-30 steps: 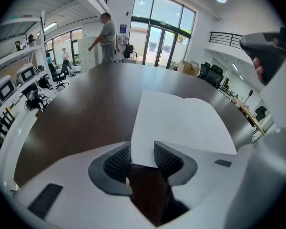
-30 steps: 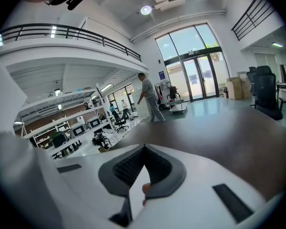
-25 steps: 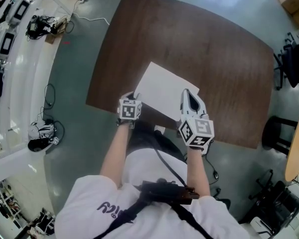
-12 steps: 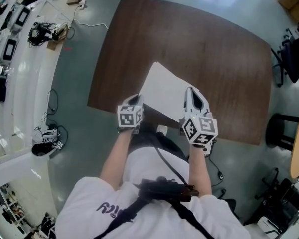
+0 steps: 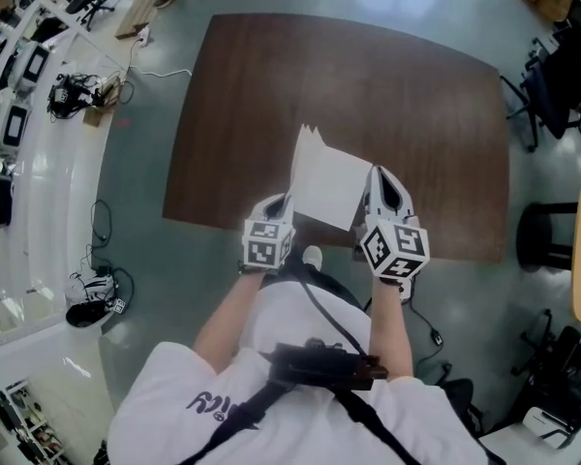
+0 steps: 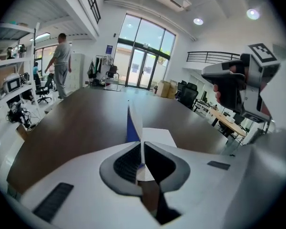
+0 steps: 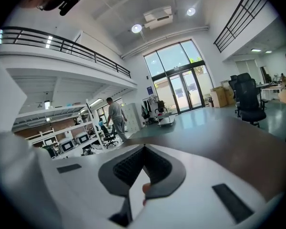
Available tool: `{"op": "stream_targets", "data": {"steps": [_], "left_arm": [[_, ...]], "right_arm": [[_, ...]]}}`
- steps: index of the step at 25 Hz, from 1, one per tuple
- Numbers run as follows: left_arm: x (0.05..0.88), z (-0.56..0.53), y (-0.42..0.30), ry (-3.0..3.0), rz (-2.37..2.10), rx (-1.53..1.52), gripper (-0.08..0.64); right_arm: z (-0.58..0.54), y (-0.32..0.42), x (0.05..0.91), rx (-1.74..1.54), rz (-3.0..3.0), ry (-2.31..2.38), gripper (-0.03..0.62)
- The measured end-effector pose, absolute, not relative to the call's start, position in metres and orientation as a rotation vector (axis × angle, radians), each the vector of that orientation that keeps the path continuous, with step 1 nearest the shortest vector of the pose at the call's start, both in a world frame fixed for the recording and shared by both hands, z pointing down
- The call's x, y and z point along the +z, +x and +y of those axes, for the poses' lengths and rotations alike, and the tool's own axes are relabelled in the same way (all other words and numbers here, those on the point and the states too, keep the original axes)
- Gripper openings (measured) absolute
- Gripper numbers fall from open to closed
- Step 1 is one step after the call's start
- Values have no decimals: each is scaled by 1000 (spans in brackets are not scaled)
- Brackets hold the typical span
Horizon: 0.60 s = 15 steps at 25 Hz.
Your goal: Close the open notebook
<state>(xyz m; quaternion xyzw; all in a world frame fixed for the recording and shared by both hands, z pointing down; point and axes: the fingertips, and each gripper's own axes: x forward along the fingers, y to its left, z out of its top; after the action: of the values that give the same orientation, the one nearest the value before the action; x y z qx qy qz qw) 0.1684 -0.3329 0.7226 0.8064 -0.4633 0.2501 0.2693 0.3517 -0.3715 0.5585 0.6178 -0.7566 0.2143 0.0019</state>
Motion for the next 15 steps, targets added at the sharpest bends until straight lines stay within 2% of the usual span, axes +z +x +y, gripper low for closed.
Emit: {"op": "stream_targets", "data": {"steps": [8,15], "left_arm": [[715,-313,258,2334,-1032,713,32],[746,-297,320,2386,-830,807,32]], "right_arm": [[-336,406,557,679,-2302,2062,2],[-316,441,568,711,-2222,2155,2]]}}
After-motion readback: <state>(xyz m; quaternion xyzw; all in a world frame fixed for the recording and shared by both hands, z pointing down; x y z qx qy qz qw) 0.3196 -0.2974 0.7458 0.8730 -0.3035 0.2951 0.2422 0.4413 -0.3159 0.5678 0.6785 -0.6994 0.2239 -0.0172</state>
